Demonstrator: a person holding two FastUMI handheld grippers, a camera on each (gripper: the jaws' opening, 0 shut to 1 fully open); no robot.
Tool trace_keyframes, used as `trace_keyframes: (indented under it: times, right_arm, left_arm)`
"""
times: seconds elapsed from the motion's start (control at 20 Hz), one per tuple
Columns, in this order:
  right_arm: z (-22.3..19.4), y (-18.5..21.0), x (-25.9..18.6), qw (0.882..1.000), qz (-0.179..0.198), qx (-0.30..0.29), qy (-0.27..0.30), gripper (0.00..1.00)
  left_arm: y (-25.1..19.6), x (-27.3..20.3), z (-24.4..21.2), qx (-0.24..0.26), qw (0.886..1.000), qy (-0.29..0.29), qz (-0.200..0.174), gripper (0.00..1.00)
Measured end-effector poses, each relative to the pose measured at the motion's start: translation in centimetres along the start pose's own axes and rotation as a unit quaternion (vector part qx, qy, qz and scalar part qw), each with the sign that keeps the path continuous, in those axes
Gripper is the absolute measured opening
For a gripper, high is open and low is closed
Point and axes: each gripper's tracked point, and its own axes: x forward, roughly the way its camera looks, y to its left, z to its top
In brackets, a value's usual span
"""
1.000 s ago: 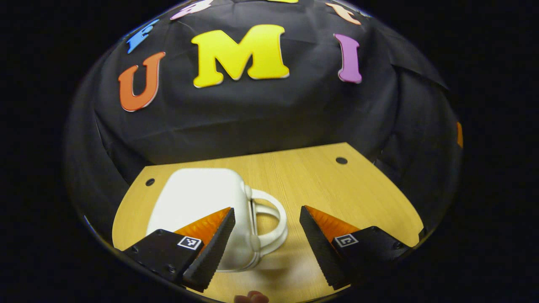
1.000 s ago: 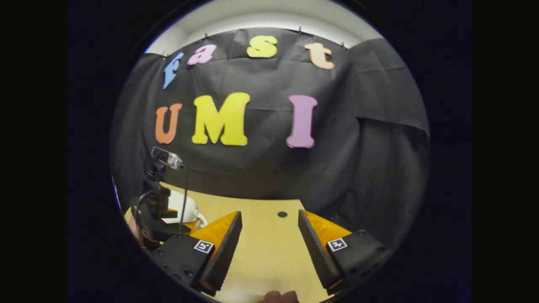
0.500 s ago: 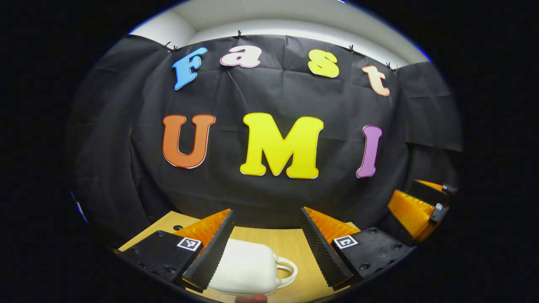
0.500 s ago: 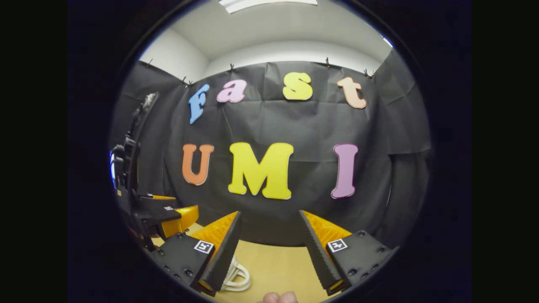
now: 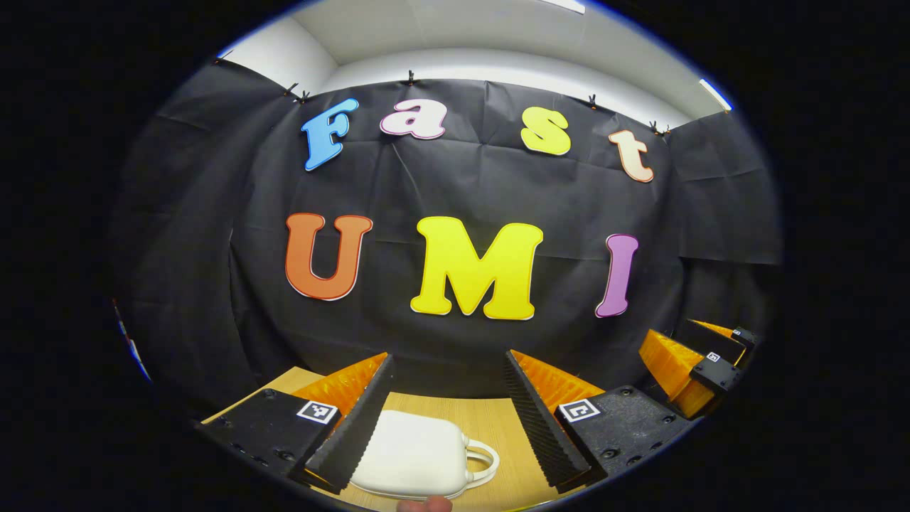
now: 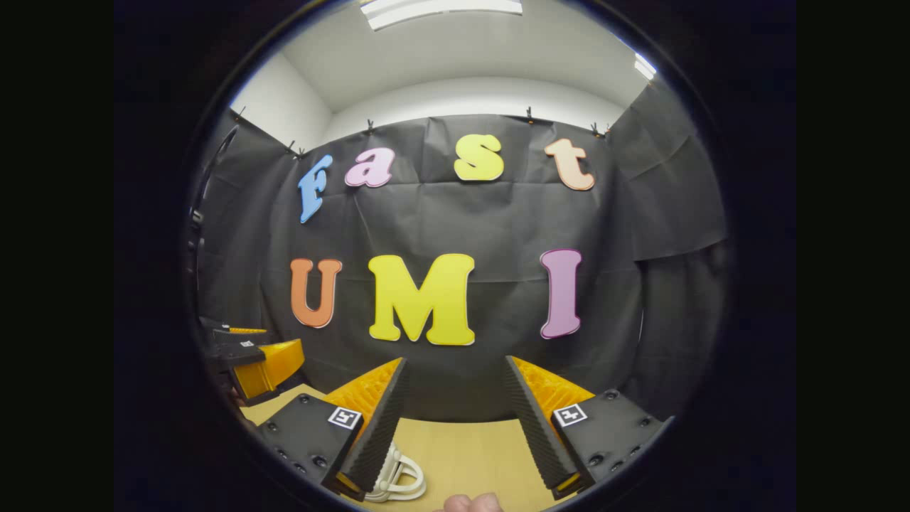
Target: First open the suitcase, pack the skin care products into it, and then close the suitcase.
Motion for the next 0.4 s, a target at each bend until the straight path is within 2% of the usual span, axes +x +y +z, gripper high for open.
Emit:
trace_keyframes:
  times: [0.4]
  right_arm:
    - [-0.74,0.27,-0.64,1.000,0.003,0.001,0.015,0.77]
  left_arm:
    - [-0.05,-1.00,-0.29,0.007,1.000,0.003,0.004,0.97]
